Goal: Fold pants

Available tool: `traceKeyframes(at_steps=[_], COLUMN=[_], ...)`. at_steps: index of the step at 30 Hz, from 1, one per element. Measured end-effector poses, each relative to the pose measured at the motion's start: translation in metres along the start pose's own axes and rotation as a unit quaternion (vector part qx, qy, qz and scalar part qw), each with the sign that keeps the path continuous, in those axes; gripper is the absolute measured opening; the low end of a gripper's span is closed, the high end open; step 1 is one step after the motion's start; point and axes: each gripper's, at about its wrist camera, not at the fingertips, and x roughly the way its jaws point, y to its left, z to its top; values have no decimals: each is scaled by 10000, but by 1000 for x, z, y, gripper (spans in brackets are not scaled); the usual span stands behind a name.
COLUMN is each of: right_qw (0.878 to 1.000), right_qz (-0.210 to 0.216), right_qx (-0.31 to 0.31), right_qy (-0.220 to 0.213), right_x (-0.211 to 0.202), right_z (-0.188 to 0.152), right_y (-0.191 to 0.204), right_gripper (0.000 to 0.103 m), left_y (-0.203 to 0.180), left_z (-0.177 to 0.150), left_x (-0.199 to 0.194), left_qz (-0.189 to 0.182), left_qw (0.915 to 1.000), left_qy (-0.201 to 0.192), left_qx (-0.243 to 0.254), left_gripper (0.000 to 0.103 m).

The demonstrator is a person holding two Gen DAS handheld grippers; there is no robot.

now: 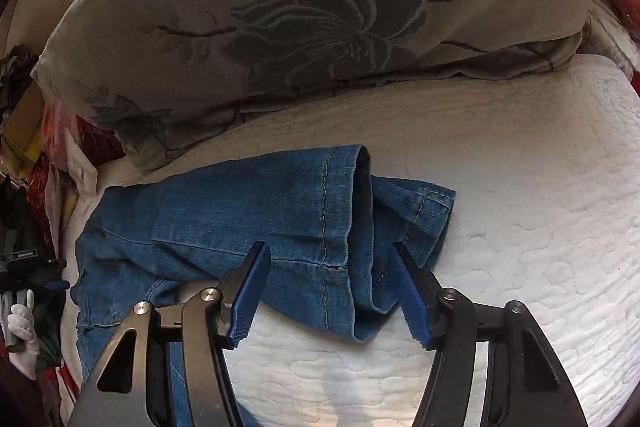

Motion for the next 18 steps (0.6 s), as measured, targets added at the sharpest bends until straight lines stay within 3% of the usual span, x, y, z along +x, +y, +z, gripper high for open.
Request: traceKeyframes(at_steps=[1, 2, 4, 7, 10, 18], right_qw=[9999, 9996, 9988, 9968, 9969, 9985], right_qz=[24, 86, -50, -210, -414, -210], right_qx=[-143, -241, -355, 65, 166, -118], right_qy=[65, 115, -341, -765, -648, -492], right_x=[6, 8, -6, -16, -3, 11], right_z=[5, 13, 36, 75, 89, 78], right_y=[5, 7, 8, -9, -14, -6], right_gripper=[13, 8, 8, 10, 17, 18], left_y=[-4, -9, -21, -30, -24, -2], left_z=[-1, -2, -2, 1, 11, 39], left_x=[7, 13, 18, 18, 15, 10], left_qz=[70, 122, 255, 376, 178, -373], left_qw=[9999, 9998, 9990, 9984, 9995, 9990], left_qy=[74, 127, 107, -81, -97, -45], left_qx=[35, 107, 340, 408, 240, -240], left_gripper=[53, 53, 53, 53, 53, 53])
